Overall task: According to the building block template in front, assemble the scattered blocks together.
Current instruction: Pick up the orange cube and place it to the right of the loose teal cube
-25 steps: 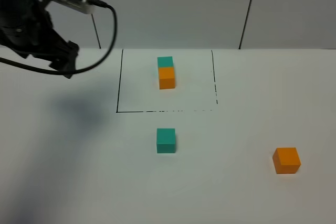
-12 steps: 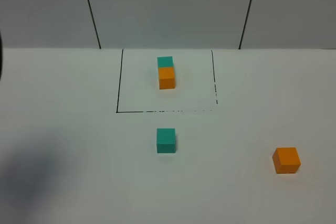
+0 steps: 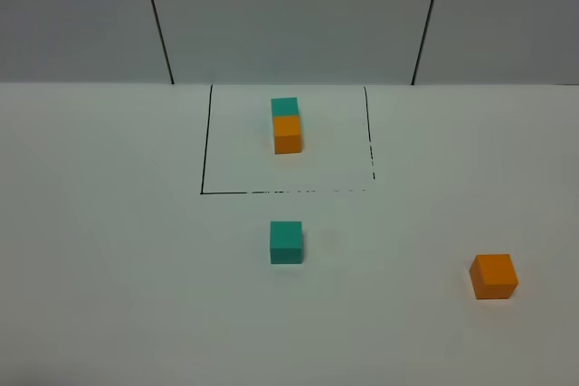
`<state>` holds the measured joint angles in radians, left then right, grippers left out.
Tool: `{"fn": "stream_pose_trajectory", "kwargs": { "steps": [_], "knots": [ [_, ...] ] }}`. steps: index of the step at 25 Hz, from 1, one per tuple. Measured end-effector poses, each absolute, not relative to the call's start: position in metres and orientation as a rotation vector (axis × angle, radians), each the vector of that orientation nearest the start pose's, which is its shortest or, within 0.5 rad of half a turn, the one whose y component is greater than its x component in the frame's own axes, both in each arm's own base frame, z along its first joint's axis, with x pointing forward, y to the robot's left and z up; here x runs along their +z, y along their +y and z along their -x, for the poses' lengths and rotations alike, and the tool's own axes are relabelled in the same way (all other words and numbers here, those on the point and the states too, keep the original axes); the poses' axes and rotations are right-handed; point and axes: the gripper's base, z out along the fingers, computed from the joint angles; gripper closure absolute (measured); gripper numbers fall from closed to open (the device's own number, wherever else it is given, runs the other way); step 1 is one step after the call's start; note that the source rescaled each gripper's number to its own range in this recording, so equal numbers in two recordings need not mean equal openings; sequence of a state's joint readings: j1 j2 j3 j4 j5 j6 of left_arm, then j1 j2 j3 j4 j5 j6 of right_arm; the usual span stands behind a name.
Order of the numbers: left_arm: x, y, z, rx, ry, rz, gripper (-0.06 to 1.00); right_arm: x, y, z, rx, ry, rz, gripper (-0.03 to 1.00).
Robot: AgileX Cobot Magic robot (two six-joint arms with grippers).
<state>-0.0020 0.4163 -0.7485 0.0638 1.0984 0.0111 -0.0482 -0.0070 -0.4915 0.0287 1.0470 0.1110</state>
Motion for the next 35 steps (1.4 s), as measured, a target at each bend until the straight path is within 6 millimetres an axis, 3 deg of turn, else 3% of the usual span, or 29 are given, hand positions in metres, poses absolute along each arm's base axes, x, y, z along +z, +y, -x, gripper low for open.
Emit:
{"fn": "stream_pose_trajectory", "kwargs": {
  "steps": [5, 13, 21, 30, 35],
  "knots": [
    [0.321, -0.007, -0.022, -0.063, 2.160, -0.091, 0.04, 0.276, 0.002, 0.004, 0.074, 2.026, -0.161, 0.97],
    [0.291, -0.012, -0.009, -0.080, 2.101, -0.182, 0.05, 0.276, 0.002, 0.004, 0.074, 2.026, -0.161, 0.97],
    [0.286, -0.011, 0.008, -0.058, 1.986, -0.181, 0.10, 0.276, 0.002, 0.004, 0.074, 2.026, -0.161, 0.97],
    [0.286, -0.009, 0.009, -0.021, 1.988, -0.180, 0.26, 0.276, 0.002, 0.004, 0.074, 2.026, -0.161, 0.97],
    [0.285, -0.008, 0.008, -0.009, 1.994, -0.179, 0.29, 0.276, 0.002, 0.004, 0.074, 2.026, -0.161, 0.97]
  ]
}}
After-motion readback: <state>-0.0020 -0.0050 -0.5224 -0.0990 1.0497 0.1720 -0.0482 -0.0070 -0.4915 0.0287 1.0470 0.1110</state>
